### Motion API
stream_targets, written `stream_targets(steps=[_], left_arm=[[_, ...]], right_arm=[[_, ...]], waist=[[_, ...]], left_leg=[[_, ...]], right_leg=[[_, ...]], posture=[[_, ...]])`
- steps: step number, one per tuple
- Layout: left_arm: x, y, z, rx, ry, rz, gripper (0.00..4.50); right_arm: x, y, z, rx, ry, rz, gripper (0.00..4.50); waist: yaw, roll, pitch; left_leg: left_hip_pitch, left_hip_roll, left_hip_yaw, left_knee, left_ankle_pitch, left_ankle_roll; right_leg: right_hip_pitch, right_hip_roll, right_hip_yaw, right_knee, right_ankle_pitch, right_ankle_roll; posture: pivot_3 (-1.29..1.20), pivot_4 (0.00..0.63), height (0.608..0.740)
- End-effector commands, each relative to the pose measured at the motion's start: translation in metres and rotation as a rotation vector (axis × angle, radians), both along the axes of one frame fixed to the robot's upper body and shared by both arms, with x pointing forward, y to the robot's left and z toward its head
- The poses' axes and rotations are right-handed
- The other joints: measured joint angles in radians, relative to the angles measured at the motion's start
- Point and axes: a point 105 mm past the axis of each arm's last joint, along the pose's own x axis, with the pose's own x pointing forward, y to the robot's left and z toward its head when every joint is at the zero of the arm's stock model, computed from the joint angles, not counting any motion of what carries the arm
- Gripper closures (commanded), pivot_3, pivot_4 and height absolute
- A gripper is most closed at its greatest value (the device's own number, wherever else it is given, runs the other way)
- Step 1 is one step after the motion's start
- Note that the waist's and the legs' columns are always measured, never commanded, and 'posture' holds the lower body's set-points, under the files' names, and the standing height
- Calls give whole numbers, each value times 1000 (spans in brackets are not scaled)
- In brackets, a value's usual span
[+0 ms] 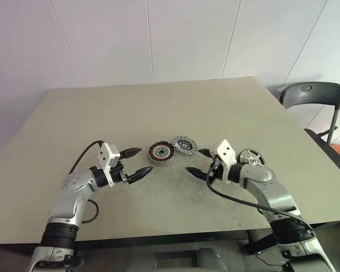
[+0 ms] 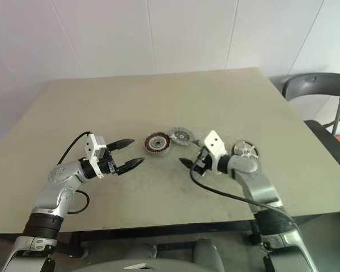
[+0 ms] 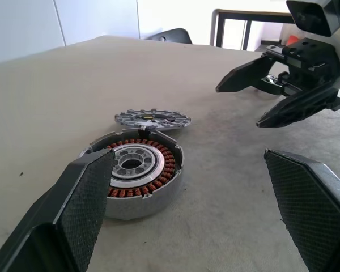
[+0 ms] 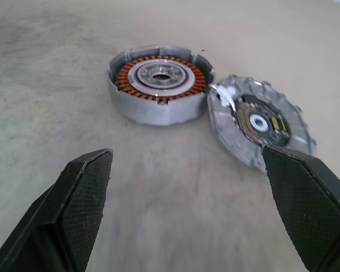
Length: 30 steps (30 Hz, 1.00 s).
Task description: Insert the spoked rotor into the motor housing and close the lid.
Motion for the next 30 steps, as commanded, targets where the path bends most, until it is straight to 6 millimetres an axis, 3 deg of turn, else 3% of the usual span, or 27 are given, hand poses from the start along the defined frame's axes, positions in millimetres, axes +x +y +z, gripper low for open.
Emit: stream_targets(steps=[1,9,16,27,30], left_arm=[[2,2,10,13,-44,6,9],[4,10,10,19,-55,49,9],[5,15,13,23,-65,82,9],[3,16,12,18,-69,105,9],[4,17,11,21,-69,115,0]], right_arm=[[7,30,11,-17,-51,78,70],[18,63,9,-119,-77,197,70],[24,69,-8,-284,-87,289,70],[34,88,-10,-399,-175,398,70],[37,87,-12,-430,-198,408,612]], waist=[[-1,0,0],[-2,-1,-1],[-5,-1,-1],[-5,-2,-1],[-5,-2,-2]], left_leg=[[0,0,0,0,0,0],[0,0,0,-1,0,-1],[0,0,1,-1,1,-2],[0,3,2,-1,2,-3],[0,5,2,-1,2,-4]], right_leg=[[0,0,0,0,0,0],[-1,0,0,0,1,-1],[-2,1,0,0,2,-2],[-3,4,0,0,4,-5],[-3,6,0,0,5,-6]], posture=[[0,0,740],[0,0,740],[0,0,740],[0,0,740],[0,0,740]])
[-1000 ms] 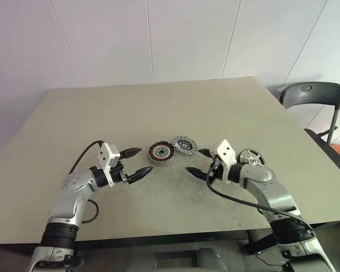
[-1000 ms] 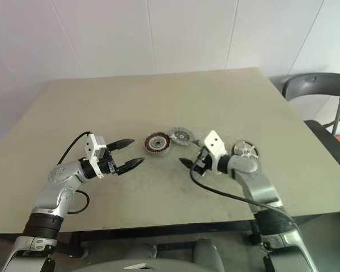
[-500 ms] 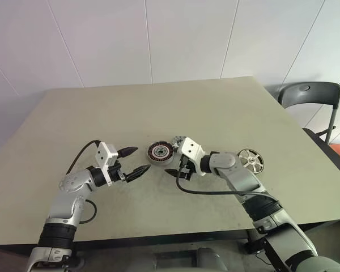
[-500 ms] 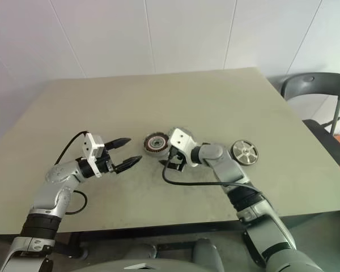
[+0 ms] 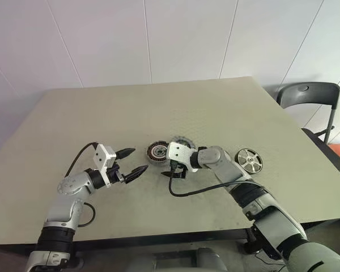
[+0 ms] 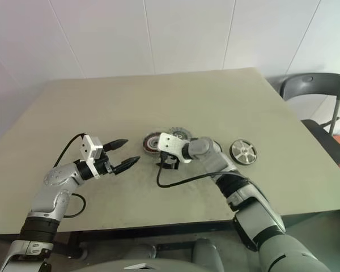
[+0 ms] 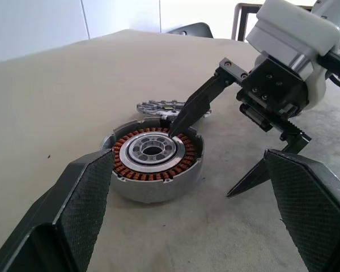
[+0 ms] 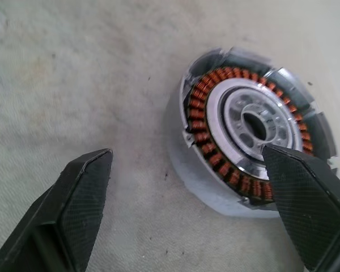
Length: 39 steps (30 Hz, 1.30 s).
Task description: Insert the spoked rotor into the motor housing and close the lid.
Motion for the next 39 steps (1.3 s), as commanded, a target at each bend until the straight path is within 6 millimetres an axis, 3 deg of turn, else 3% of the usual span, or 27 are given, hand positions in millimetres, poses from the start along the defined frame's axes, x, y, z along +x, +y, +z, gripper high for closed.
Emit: stream_targets(steps=[1,9,19,23,33,39], left_arm=[[2,4,14,6,-69,15,0],[3,7,10,7,-70,25,0],[5,9,6,8,-75,34,0],[5,11,5,9,-78,40,0],[5,13,3,13,-82,52,0],[4,14,3,16,-83,53,0]], right_arm=[[4,6,10,-11,-54,41,969],[8,7,16,-1,-87,42,3641],[2,13,23,55,-59,78,3641],[0,16,25,66,-57,93,4473],[1,17,33,101,-70,89,4473],[-16,21,52,171,-36,196,4473]], waist=[[0,0,0],[-1,0,0],[0,0,0],[-4,0,0],[-6,0,-1],[-7,0,0]], left_leg=[[0,1,0,0,0,-1],[1,4,2,-1,2,-4],[1,5,2,-1,2,-4],[1,5,2,-2,2,-4],[1,6,4,-2,2,-4],[1,6,4,-2,2,-4]], right_leg=[[0,1,0,0,1,-1],[0,4,0,0,4,-4],[-1,4,0,0,4,-4],[-1,4,0,0,5,-4],[-2,5,0,0,5,-5],[-2,4,0,0,5,-5]], posture=[[0,0,740],[0,0,740],[0,0,740],[0,0,740],[0,0,740],[0,0,740]])
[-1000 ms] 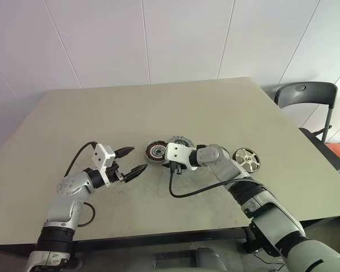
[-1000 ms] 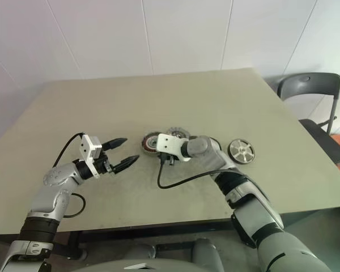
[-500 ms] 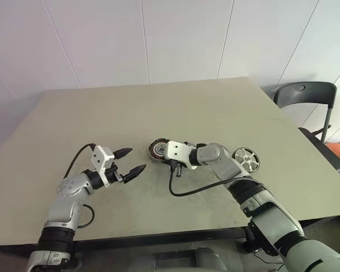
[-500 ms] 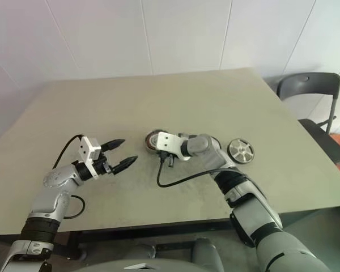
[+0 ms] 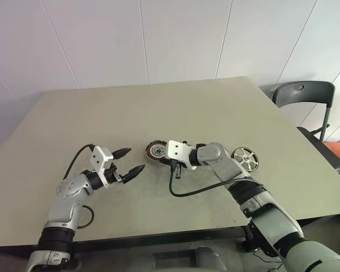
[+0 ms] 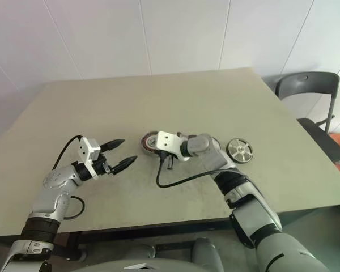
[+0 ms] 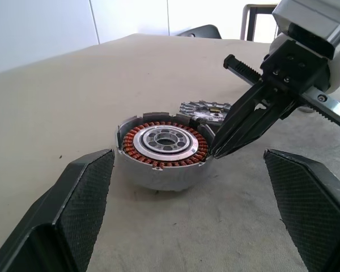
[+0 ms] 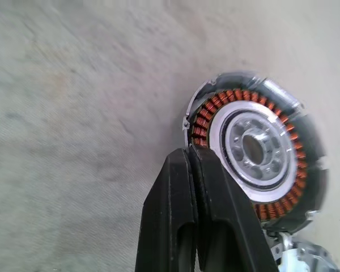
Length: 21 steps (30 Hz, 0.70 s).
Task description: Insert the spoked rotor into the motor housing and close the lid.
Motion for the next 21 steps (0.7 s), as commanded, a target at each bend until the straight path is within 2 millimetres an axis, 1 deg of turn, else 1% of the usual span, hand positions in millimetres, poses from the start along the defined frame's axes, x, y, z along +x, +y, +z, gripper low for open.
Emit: stream_targets(steps=[1,6,8,10,11,14,17,19,21], left_arm=[[2,5,11,10,-50,13,0],[0,6,13,14,-52,13,0],[0,5,15,13,-53,13,0],[-1,5,16,13,-53,14,0],[-1,5,16,13,-52,14,0],[-2,5,16,14,-48,16,0],[-2,5,17,15,-45,18,0],[-2,4,18,15,-46,19,0],[-3,4,19,15,-48,21,0]], right_arm=[[-16,10,33,80,-20,125,4473],[-36,-4,23,-8,61,210,4473],[-33,-9,21,-18,55,187,4473],[-21,-8,19,-19,5,118,4473],[-13,-5,22,4,-18,76,4473],[-8,4,28,48,-38,47,3906],[-8,10,28,42,-48,58,2918],[-5,12,23,22,-55,45,2283],[-1,11,20,7,-68,22,2283]], waist=[[0,0,0],[9,0,0],[9,0,0],[7,0,0],[5,-1,0],[4,-1,0],[6,-1,0],[7,-1,0],[8,-1,0]], left_leg=[[0,0,0,0,0,0],[0,0,0,1,0,0],[0,0,0,1,0,0],[0,1,0,1,0,0],[1,1,2,0,0,0],[3,3,7,0,0,0],[4,3,9,0,0,0],[4,3,10,0,0,0],[4,3,11,0,0,0]], right_leg=[[0,0,0,0,0,0],[1,0,0,0,0,0],[1,0,0,0,0,0],[1,0,0,0,0,0],[1,0,0,0,1,0],[0,0,0,0,3,-2],[0,0,0,0,4,-1],[0,0,0,0,4,-1],[0,-1,0,-1,4,-1]], posture=[[0,0,740],[0,0,740],[0,0,740],[0,0,740],[0,0,740],[0,0,740],[0,0,740],[0,0,740],[0,0,740]])
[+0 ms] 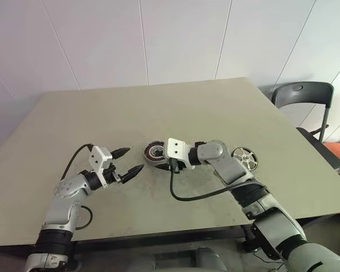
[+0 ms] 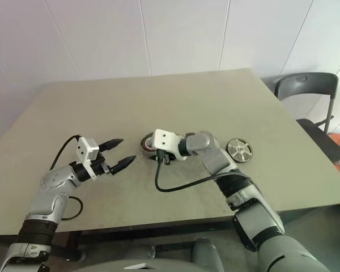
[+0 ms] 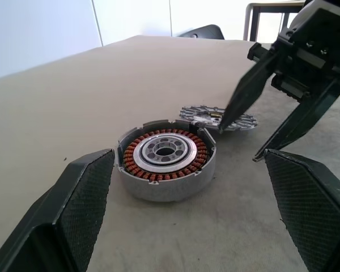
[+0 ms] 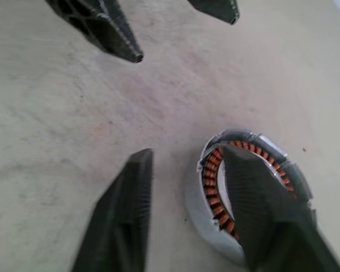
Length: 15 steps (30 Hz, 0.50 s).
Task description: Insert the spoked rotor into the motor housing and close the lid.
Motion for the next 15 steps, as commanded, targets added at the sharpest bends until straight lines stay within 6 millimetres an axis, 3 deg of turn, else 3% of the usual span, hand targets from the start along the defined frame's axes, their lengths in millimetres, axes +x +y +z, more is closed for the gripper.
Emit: stream_targets(steps=[1,11,15], left_arm=[[1,1,16,4,-58,6,0],[-1,-1,19,3,-59,10,0],[-1,1,20,3,-59,13,0]], right_arm=[[10,4,7,-14,-64,-24,2283],[19,5,-16,-110,-114,-41,2283],[17,5,-16,-121,-127,-25,3565]], waist=[[0,0,0],[-4,0,0],[-4,0,0]], left_leg=[[0,0,0,0,0,0],[1,0,1,-1,0,0],[1,0,2,-1,0,0]], right_leg=[[0,0,0,0,0,0],[0,0,0,0,0,-1],[0,0,0,0,0,-1]], posture=[[0,0,740],[0,0,740],[0,0,740]])
